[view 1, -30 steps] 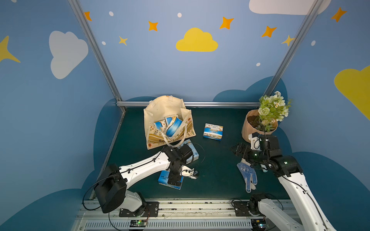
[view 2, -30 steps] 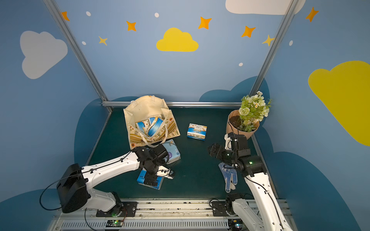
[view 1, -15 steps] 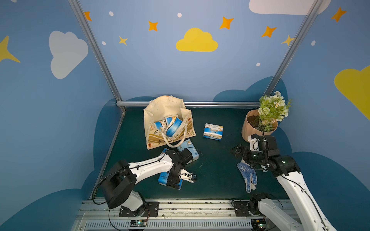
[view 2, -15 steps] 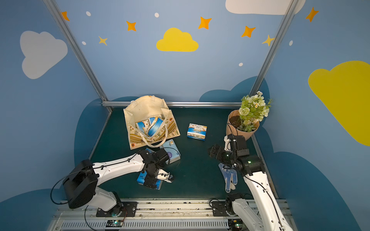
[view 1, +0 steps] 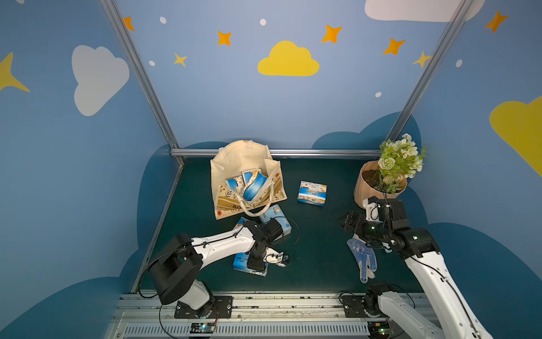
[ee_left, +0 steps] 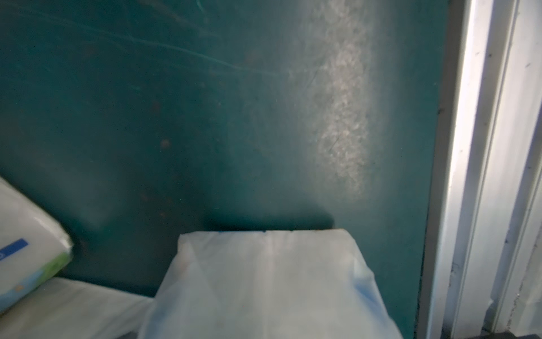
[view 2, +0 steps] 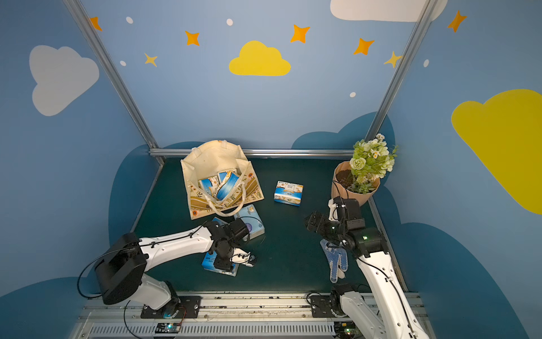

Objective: Put tissues into the canvas bag
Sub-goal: Pick up the pack of facial tissues from the center of the board, then place the pack of facial tissues in the canvas bag.

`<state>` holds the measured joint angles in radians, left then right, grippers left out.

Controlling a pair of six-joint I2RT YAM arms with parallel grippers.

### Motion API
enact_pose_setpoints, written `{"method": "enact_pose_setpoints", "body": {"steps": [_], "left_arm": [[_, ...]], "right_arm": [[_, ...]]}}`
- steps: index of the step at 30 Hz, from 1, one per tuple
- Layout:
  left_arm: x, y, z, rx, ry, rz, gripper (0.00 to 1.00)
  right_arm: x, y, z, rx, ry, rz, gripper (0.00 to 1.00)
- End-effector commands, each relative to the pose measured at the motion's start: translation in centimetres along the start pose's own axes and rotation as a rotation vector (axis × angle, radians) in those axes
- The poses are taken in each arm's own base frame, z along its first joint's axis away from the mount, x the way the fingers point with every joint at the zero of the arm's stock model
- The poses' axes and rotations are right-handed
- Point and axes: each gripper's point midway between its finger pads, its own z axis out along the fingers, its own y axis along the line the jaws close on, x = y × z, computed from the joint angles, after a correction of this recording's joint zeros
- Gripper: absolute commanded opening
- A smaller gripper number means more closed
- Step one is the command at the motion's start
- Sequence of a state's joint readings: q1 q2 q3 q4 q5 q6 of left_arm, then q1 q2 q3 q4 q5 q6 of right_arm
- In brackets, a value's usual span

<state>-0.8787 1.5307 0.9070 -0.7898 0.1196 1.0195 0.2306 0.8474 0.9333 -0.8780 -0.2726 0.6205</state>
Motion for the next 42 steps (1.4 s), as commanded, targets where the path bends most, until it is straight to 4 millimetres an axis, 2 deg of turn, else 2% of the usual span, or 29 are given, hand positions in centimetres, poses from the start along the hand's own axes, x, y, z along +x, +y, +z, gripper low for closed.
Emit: {"method": "enact_pose_setpoints", "body": {"steps": [1,5,11,16,19,23,26,31,34,39,42], "left_arm": [[-0.9,0.5,-1.0,-0.007,-0.018,-0.023,0.57],[-2.6,0.9,-3.5,-0.003,-0.068,-0.072,0.59],[-6.6,2.7,-10.2,-0.035,-0.213,-0.152,0.60],[-9.7,5.9,-16.3,-0.156,-0.345,-0.206,0.60],[-10.8,7.8,-18.7,-0.239,-0.385,-0.204,0.60],[-11.2,11.2,-21.1,-0.392,-0.399,-0.208,0.60],[-11.0,13.6,-22.9,-0.464,-0.427,-0.232,0.60],[-9.5,17.8,-26.1,-0.568,-0.466,-0.302,0.61],[-7.7,20.5,-28.8,-0.632,-0.497,-0.364,0.61],[-3.6,24.9,-34.0,-0.748,-0.574,-0.505,0.61],[-0.6,27.0,-35.7,-0.785,-0.606,-0.585,0.62]], "right_arm": [[-0.1,-0.3,0.1,0.005,-0.010,-0.007,0.95],[0.0,-0.3,0.2,0.006,-0.006,-0.008,0.95],[0.0,-0.3,0.4,0.004,-0.003,-0.010,0.95],[0.0,-0.5,0.4,0.010,-0.002,-0.012,0.95],[0.1,-0.6,0.4,0.013,0.001,-0.015,0.95],[0.2,-0.6,0.2,0.013,-0.002,-0.016,0.95],[0.3,-0.6,0.2,0.014,0.000,-0.021,0.95],[0.4,-0.7,0.0,0.015,0.000,-0.021,0.95],[0.4,-0.6,0.0,0.014,-0.001,-0.024,0.95],[0.4,-0.6,0.1,0.011,0.003,-0.023,0.95],[0.3,-0.4,0.1,0.007,0.003,-0.024,0.95]]}}
